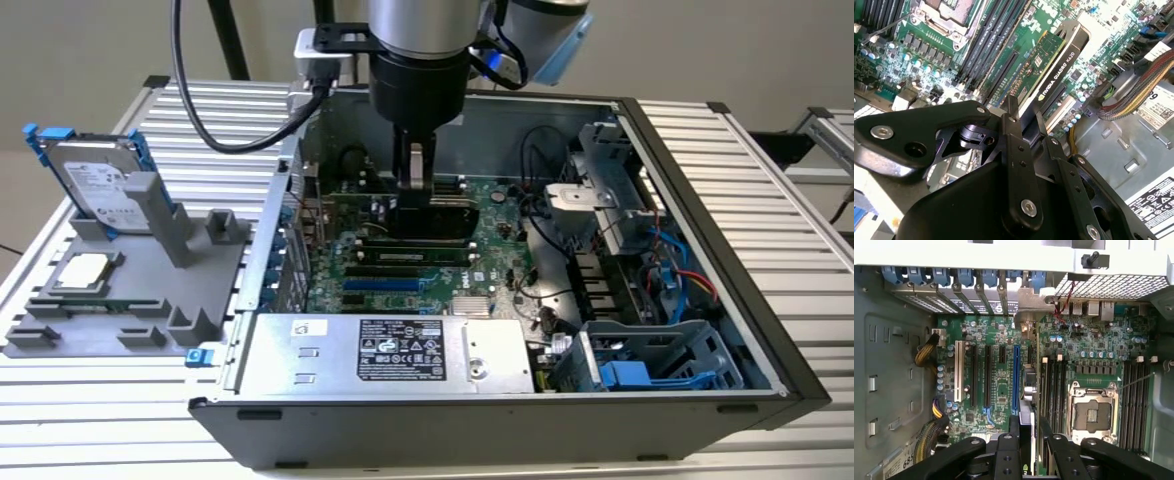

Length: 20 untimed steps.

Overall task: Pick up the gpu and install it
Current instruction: 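Insert the gpu into the slot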

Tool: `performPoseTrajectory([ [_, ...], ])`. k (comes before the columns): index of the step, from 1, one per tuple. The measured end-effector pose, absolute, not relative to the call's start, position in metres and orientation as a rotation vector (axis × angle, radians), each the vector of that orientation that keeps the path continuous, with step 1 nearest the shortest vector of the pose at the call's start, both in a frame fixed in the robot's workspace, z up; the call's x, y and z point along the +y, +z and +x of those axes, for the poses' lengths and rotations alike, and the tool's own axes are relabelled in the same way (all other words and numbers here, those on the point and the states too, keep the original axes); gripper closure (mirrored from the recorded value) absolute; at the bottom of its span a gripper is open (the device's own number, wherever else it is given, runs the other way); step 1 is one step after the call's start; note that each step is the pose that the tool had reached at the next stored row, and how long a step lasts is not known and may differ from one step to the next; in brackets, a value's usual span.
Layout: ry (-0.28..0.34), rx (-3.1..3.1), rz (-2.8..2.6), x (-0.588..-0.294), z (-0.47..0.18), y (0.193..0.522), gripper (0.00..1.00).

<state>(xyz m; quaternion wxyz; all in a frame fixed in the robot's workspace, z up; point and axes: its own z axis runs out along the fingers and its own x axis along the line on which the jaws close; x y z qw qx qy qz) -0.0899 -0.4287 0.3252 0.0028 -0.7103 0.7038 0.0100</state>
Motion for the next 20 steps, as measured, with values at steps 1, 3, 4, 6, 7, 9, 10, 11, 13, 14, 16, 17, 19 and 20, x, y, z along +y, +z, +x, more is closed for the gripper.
performPoseTrajectory([
  [1, 0.032, 2.208, -2.227, -0.4287, -0.0897, 0.3251, 1.0],
  [3, 0.031, 2.209, -2.226, -0.4286, -0.0894, 0.325, 1.0],
  [4, 0.031, 2.209, -2.226, -0.4287, -0.0894, 0.325, 1.0],
  [6, 0.031, 2.209, -2.226, -0.4286, -0.0893, 0.3249, 1.0],
  [7, 0.031, 2.209, -2.226, -0.4287, -0.0893, 0.3249, 1.0],
  [9, 0.031, 2.209, -2.225, -0.4286, -0.0893, 0.3249, 1.0],
  [10, 0.031, 2.209, -2.225, -0.4286, -0.0893, 0.3249, 1.0],
  [11, 0.031, 2.21, -2.225, -0.4286, -0.0893, 0.3248, 1.0],
  [13, 0.031, 2.209, -2.225, -0.4286, -0.0893, 0.3245, 1.0],
  [14, 0.031, 2.209, -2.225, -0.4287, -0.0893, 0.3244, 1.0],
  [16, 0.031, 2.209, -2.225, -0.4286, -0.0893, 0.324, 1.0],
  [17, 0.031, 2.209, -2.225, -0.4286, -0.0893, 0.3238, 1.0],
  [19, 0.031, 2.209, -2.225, -0.4286, -0.0893, 0.3234, 1.0],
  [20, 0.031, 2.209, -2.225, -0.4286, -0.0893, 0.3232, 1.0],
])
